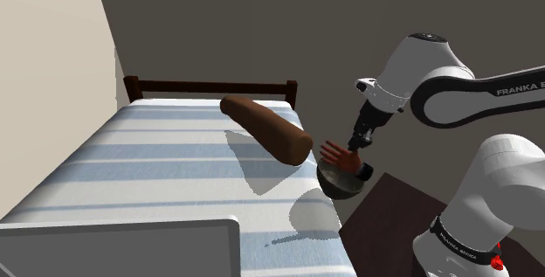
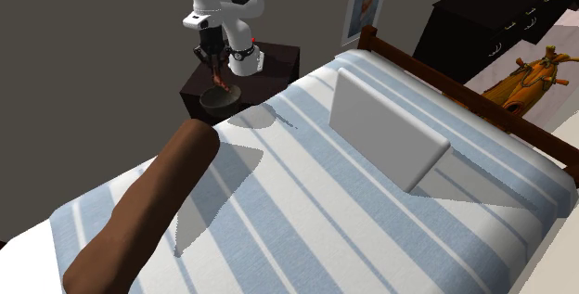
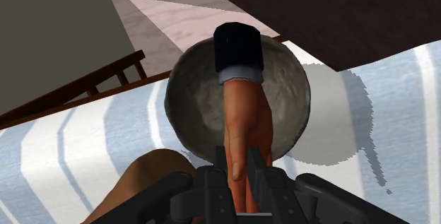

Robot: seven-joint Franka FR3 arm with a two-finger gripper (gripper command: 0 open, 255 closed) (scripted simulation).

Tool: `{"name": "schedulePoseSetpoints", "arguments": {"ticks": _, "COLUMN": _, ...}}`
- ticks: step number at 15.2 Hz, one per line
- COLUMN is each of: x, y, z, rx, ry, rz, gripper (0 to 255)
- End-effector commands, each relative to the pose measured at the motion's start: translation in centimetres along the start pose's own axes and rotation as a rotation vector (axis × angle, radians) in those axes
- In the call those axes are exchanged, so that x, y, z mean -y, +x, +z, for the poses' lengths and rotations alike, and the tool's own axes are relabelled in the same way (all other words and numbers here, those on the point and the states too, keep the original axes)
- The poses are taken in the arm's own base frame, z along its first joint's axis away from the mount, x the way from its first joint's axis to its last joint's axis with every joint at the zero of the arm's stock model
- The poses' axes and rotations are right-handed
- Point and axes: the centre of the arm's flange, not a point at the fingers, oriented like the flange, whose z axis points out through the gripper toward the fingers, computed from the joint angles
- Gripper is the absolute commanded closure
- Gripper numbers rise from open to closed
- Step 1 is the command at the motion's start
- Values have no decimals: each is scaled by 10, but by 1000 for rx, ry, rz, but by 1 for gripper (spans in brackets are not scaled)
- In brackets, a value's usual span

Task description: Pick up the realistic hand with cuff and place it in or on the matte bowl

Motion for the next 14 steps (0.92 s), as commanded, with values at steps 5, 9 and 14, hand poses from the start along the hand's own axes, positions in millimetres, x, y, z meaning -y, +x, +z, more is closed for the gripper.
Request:
{"name": "schedulePoseSetpoints", "arguments": {"ticks": 5, "x": 0, "y": 0, "z": 0, "rx": 0, "ry": 0, "rz": 0, "gripper": 0}}
{"name": "schedulePoseSetpoints", "arguments": {"ticks": 9, "x": 0, "y": 0, "z": -13, "rx": 0, "ry": 0, "rz": 0, "gripper": 0}}
{"name": "schedulePoseSetpoints", "arguments": {"ticks": 14, "x": 0, "y": 0, "z": -50, "rx": 0, "ry": 0, "rz": 0, "gripper": 0}}
